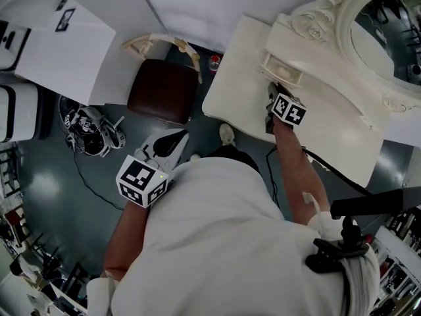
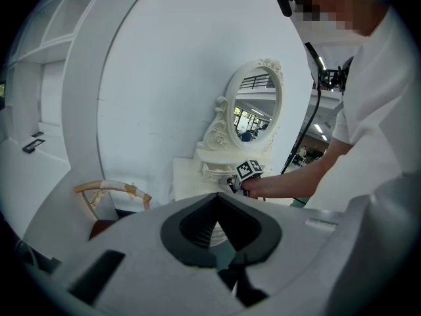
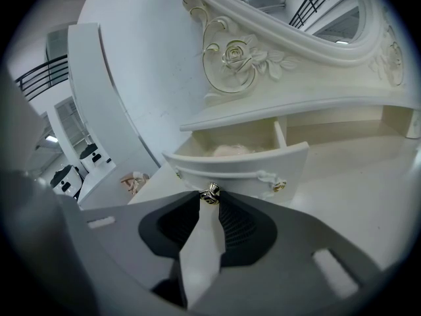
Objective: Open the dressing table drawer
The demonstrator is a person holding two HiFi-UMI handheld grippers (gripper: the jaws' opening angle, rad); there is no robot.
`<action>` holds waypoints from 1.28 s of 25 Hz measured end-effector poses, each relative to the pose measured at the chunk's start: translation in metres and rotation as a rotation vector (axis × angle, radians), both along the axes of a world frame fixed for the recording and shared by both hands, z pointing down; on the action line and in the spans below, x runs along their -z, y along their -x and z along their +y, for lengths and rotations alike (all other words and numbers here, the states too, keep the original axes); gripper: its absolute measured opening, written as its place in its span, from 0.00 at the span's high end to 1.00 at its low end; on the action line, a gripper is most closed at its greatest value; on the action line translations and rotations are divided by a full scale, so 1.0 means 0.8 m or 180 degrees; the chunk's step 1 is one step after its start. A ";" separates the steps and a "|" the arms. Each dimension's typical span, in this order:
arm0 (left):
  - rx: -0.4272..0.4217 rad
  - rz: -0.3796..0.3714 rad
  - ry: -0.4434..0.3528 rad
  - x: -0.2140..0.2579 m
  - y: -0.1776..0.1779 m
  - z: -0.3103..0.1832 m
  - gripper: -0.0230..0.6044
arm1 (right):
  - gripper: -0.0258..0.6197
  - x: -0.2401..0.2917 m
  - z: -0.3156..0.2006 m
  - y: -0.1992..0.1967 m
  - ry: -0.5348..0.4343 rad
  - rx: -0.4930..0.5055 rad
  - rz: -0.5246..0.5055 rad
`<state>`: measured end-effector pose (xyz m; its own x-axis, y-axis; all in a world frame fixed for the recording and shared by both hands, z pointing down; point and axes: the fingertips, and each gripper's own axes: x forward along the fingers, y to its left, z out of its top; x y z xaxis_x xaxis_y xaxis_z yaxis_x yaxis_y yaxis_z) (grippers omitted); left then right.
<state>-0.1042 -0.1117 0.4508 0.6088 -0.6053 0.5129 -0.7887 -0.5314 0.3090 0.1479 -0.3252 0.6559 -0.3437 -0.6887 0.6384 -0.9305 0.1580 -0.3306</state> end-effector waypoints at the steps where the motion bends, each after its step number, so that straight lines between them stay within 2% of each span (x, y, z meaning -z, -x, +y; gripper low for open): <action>1: 0.0000 -0.0002 -0.0001 0.000 0.000 0.000 0.96 | 0.82 -0.001 0.000 0.000 0.0000 0.0005 0.0002; 10: -0.0009 0.0015 0.0000 -0.002 0.008 0.011 0.96 | 0.81 -0.002 0.006 0.005 -0.0005 0.0050 0.0051; 16: -0.0030 0.0036 -0.0013 -0.002 0.009 0.019 0.96 | 0.74 -0.001 0.015 0.007 -0.0005 0.0050 0.0045; 23: -0.0126 0.0075 -0.0051 0.003 0.015 0.040 0.96 | 0.76 0.007 0.049 0.005 0.0002 -0.0004 0.0101; 32: -0.0261 0.0137 -0.0104 0.004 0.024 0.076 0.96 | 0.91 0.017 0.120 0.010 0.0039 -0.0037 0.0171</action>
<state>-0.1236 -0.0511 0.4472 0.6780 -0.5685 0.4660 -0.7285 -0.6041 0.3230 0.1401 -0.2296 0.6420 -0.3007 -0.6845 0.6641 -0.9487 0.1434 -0.2818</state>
